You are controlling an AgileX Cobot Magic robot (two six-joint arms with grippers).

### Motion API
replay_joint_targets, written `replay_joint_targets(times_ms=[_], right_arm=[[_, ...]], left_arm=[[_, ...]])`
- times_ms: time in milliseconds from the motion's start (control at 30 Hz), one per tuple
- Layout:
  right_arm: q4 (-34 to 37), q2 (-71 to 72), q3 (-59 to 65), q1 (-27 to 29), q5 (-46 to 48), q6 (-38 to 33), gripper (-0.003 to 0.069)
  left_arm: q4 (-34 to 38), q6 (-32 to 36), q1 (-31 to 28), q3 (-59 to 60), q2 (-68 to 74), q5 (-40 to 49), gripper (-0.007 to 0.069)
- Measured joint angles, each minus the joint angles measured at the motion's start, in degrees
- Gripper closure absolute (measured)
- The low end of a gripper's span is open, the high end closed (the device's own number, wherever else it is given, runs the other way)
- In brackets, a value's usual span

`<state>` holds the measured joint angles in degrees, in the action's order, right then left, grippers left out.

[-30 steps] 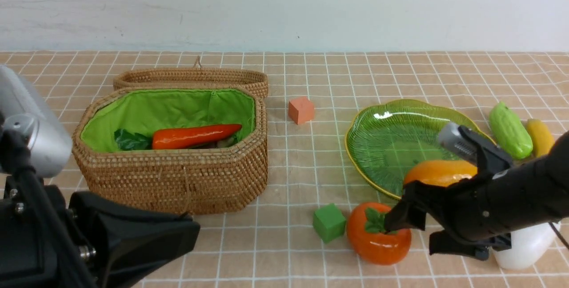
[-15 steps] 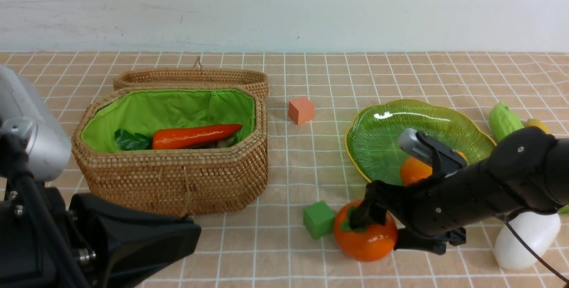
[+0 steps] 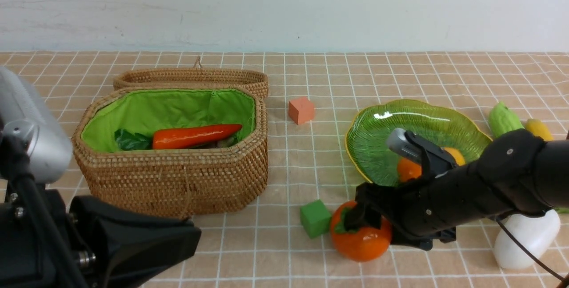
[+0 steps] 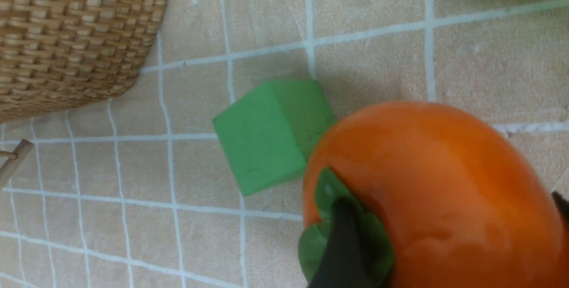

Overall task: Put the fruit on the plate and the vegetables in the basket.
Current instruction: Grab a tomato with your right arm and place it on the plate on the right.

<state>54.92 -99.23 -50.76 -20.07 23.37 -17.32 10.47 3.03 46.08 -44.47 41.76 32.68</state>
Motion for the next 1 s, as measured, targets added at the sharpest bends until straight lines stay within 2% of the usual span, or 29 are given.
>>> replay_joint_targets(times_ms=[333,467,533,633,800,933,1000], right_arm=[[-3.65,7.02,-1.15,0.05,7.96,-3.10,0.0143],[-8.15,11.27,-4.47,2.21,3.38,-3.10,0.0143],[-11.02,9.61,-6.60,5.20,-4.95,-3.65,0.0143],[-12.47,4.90,-9.01,7.59,-10.64,-5.04,0.0143],[-12.82,-4.43,-15.55,8.62,-12.07,-6.53,0.0139],[-13.10,-6.98,-18.41,8.62,-12.27,-6.55,0.0017],[-13.42,-6.73,-18.72,8.78,-12.39,-6.55,-0.0010]], left_arm=[[0.46,1.44,0.00,0.00,0.00,-0.42,0.0638],[0.60,2.34,0.00,0.00,0.00,-3.06,0.0638],[0.67,3.01,0.00,0.00,-0.11,-4.46,0.0638],[0.67,3.04,0.00,0.00,-0.11,-4.92,0.0638],[0.67,3.04,0.00,0.00,-0.11,-4.92,0.0638],[0.69,3.04,0.00,0.00,-0.11,-4.78,0.0638],[0.74,3.04,0.00,0.00,-0.11,-4.67,0.0638]])
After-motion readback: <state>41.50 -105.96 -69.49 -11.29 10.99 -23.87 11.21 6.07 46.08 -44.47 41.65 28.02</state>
